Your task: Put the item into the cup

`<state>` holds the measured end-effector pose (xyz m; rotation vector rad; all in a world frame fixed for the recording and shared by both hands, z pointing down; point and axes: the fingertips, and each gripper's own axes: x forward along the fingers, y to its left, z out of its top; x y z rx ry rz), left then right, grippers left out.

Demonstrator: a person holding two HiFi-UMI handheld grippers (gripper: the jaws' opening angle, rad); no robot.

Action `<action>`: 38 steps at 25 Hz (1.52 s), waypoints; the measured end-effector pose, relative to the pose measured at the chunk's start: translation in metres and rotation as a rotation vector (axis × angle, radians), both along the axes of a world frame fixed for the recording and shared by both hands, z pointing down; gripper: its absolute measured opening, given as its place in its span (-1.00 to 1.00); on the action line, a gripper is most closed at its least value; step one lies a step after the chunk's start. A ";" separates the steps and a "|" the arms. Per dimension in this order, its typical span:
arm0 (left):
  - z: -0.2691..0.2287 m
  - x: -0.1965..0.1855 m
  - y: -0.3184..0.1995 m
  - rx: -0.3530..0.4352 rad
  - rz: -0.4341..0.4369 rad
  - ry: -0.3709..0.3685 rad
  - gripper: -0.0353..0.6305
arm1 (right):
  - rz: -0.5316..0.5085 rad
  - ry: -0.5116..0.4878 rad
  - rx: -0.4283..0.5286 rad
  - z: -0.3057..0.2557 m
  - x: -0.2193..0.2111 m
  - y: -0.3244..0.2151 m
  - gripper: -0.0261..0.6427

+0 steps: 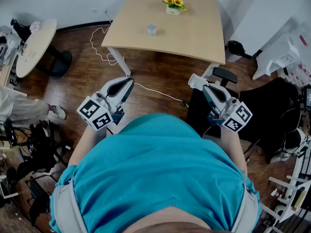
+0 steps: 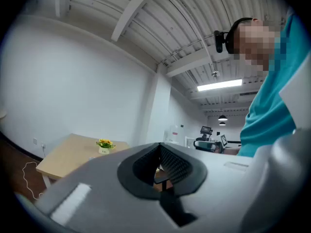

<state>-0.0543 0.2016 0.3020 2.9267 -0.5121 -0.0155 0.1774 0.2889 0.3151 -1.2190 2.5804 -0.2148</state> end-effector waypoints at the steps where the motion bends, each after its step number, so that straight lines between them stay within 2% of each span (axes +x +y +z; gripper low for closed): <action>1: 0.002 0.002 0.000 -0.007 0.002 0.001 -0.88 | 0.000 0.003 -0.002 0.001 0.003 -0.002 -0.90; 5: 0.008 0.009 -0.006 -0.026 0.011 0.003 -0.88 | 0.001 0.005 -0.014 0.005 0.009 -0.010 -0.90; 8: 0.012 0.006 -0.028 -0.039 0.015 0.013 -0.88 | 0.006 -0.001 -0.025 0.008 0.006 -0.029 -0.90; 17: 0.017 -0.032 -0.166 -0.050 0.107 0.049 -0.88 | 0.091 -0.010 -0.041 -0.011 -0.034 -0.153 -0.90; 22: 0.009 -0.048 -0.239 -0.012 0.174 0.028 -0.88 | 0.152 -0.016 -0.051 -0.027 -0.050 -0.221 -0.90; 26: 0.022 -0.026 -0.285 -0.007 0.172 0.009 -0.88 | 0.150 -0.017 -0.068 -0.014 -0.032 -0.262 -0.90; 30: 0.041 0.010 -0.322 -0.022 0.139 -0.007 -0.88 | 0.138 -0.028 -0.083 0.006 0.011 -0.298 -0.90; 34: 0.053 0.064 -0.360 -0.035 0.073 -0.038 -0.88 | 0.064 -0.064 -0.072 0.025 0.068 -0.346 -0.90; 38: 0.062 0.104 -0.381 -0.092 0.011 -0.031 -0.88 | -0.025 -0.064 -0.088 0.041 0.106 -0.386 -0.90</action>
